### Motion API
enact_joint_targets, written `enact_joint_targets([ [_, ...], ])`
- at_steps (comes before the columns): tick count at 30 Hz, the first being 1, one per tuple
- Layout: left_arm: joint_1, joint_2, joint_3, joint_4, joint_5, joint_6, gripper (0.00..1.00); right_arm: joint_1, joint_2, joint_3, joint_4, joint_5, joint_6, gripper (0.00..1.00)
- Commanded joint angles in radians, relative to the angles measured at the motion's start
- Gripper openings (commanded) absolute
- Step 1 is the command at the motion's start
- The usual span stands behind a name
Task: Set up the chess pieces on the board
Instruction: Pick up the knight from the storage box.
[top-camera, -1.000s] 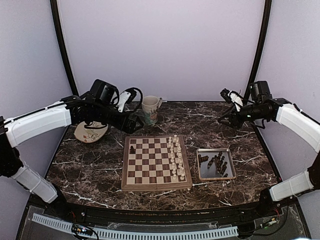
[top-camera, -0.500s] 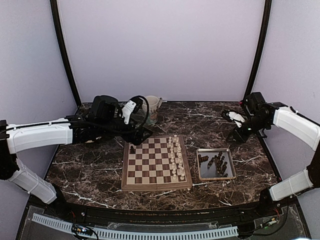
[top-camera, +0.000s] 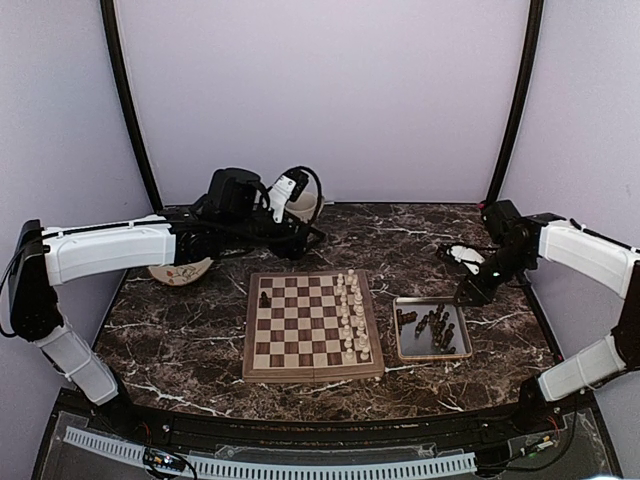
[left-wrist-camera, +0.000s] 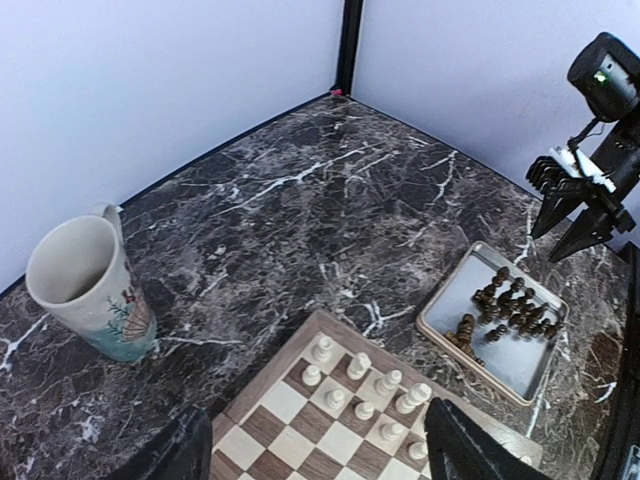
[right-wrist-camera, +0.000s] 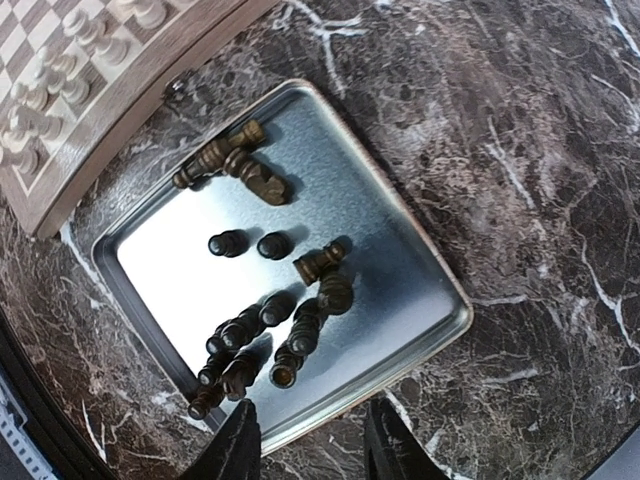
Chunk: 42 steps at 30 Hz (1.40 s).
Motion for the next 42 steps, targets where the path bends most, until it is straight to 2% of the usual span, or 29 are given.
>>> enact_joint_targets([
  [1,0.013,-0.007,-0.004,0.014,0.158,0.02,0.7,0.043,-0.052,-0.045,-0.042,0.01,-0.066,0.35],
  [10,0.014,-0.066,-0.078,0.027,0.105,0.051,0.69,0.157,-0.037,-0.086,-0.055,0.067,-0.096,0.26],
  [18,0.014,-0.076,-0.081,0.009,0.058,0.073,0.69,0.17,0.01,-0.127,0.007,0.138,-0.084,0.23],
  [33,0.0,-0.046,-0.066,-0.021,0.055,0.082,0.69,0.17,0.083,-0.158,0.057,0.111,-0.081,0.22],
  [37,-0.011,-0.038,-0.064,-0.031,0.037,0.098,0.69,0.17,0.084,-0.161,0.057,0.121,-0.084,0.16],
  [42,-0.024,-0.031,-0.057,-0.041,0.022,0.111,0.7,0.171,0.061,-0.149,0.057,0.157,-0.072,0.02],
])
